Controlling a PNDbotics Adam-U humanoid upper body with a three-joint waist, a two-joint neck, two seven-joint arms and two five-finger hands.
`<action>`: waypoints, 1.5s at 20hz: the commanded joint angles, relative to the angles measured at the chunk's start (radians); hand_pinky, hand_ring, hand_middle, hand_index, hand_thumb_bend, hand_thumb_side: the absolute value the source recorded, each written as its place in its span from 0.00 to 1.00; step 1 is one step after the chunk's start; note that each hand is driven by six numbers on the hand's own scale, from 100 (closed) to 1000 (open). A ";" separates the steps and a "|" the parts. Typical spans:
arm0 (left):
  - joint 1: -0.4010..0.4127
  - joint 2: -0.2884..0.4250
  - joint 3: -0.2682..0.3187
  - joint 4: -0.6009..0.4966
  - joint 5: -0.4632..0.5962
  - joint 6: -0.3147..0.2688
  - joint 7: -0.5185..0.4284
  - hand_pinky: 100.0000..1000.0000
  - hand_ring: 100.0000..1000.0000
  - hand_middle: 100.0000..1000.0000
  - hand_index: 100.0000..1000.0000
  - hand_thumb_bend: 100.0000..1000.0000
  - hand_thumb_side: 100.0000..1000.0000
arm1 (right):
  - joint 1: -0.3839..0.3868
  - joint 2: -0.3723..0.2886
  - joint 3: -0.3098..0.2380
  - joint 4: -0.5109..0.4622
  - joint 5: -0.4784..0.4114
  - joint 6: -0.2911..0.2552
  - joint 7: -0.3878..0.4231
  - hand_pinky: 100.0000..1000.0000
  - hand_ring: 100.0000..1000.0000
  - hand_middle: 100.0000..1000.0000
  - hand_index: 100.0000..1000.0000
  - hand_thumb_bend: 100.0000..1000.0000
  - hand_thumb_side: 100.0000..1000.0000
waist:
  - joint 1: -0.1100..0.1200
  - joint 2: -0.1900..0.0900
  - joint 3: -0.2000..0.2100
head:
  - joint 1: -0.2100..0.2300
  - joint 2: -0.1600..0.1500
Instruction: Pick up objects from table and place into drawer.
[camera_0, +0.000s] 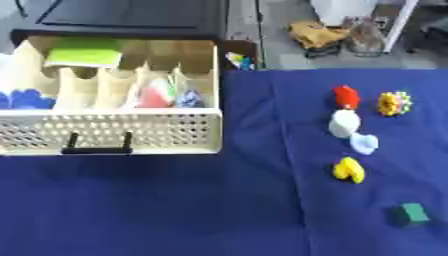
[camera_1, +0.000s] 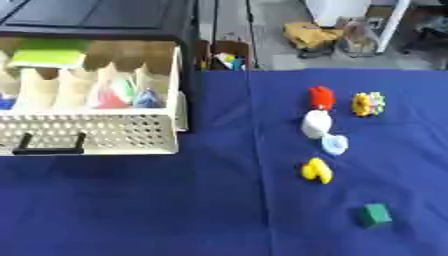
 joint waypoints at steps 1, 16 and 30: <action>-0.008 0.026 0.005 -0.013 -0.006 0.001 0.002 0.39 0.53 0.58 0.81 0.13 1.00 | -0.008 -0.014 -0.009 -0.015 -0.002 -0.009 -0.012 0.57 0.57 0.48 0.60 0.06 0.97 | 0.000 -0.013 0.000 | -0.002 -0.014; -0.002 0.028 0.001 -0.013 -0.003 0.005 0.000 0.39 0.54 0.58 0.81 0.13 1.00 | -0.047 -0.150 0.041 -0.015 -0.027 0.066 0.050 0.63 0.65 0.54 0.63 0.13 1.00 | -0.001 -0.024 0.002 | -0.031 -0.006; 0.011 0.033 -0.008 -0.013 0.008 0.009 -0.013 0.39 0.54 0.59 0.81 0.14 1.00 | -0.158 -0.480 0.193 -0.015 -0.080 0.282 0.462 0.71 0.77 0.66 0.67 0.54 1.00 | -0.003 -0.043 0.006 | -0.045 0.012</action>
